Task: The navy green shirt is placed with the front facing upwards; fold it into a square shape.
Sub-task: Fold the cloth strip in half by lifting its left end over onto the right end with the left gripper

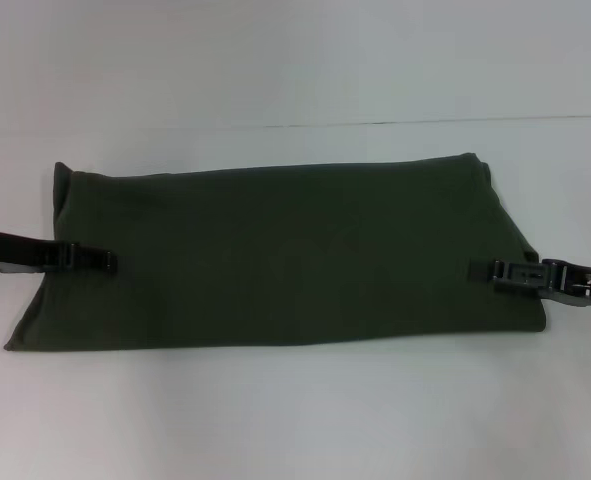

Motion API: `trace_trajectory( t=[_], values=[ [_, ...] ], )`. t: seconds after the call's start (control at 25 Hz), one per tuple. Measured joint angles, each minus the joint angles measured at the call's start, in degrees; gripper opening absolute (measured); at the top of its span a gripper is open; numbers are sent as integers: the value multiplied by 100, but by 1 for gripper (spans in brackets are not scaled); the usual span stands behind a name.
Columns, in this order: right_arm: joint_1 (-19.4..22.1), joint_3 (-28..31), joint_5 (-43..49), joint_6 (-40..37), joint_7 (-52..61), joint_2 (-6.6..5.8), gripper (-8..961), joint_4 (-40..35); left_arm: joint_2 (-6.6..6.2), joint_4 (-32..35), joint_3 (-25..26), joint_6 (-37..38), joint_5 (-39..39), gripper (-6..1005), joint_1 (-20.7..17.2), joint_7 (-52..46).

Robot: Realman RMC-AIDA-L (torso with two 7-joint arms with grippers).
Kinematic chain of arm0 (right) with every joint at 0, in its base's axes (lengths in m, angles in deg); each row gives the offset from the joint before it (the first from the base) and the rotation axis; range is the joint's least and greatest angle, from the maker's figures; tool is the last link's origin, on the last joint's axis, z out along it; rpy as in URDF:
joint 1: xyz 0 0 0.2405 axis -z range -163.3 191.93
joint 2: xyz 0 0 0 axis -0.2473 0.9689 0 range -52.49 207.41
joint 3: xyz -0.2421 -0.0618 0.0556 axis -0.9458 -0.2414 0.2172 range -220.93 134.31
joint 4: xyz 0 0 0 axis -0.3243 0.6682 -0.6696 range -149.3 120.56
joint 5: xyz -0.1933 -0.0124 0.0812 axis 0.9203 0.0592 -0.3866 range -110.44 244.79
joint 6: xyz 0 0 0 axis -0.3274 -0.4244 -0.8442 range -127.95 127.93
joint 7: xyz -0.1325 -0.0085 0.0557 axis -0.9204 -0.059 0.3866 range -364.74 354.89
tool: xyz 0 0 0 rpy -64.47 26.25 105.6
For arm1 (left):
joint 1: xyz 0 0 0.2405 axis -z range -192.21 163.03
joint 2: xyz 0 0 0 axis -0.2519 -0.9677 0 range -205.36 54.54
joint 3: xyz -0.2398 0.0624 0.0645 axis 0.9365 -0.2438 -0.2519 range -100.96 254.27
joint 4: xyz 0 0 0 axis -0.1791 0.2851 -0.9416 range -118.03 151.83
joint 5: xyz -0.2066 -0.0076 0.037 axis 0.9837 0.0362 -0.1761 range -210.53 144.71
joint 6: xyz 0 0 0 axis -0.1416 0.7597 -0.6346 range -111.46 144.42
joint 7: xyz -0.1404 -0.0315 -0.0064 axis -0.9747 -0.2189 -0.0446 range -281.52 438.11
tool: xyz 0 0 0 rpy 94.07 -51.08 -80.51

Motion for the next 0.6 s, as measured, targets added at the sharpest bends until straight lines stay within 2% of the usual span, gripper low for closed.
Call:
trace_trajectory(
  t=[0.48,0.6],
  values=[
    [0,0,0,0,0,0,856,0,-1,-24,-1,110,13,740,48,3],
    [0,0,0,0,0,0,856,0,-4,-24,-13,141,12,674,60,31]
  ],
)
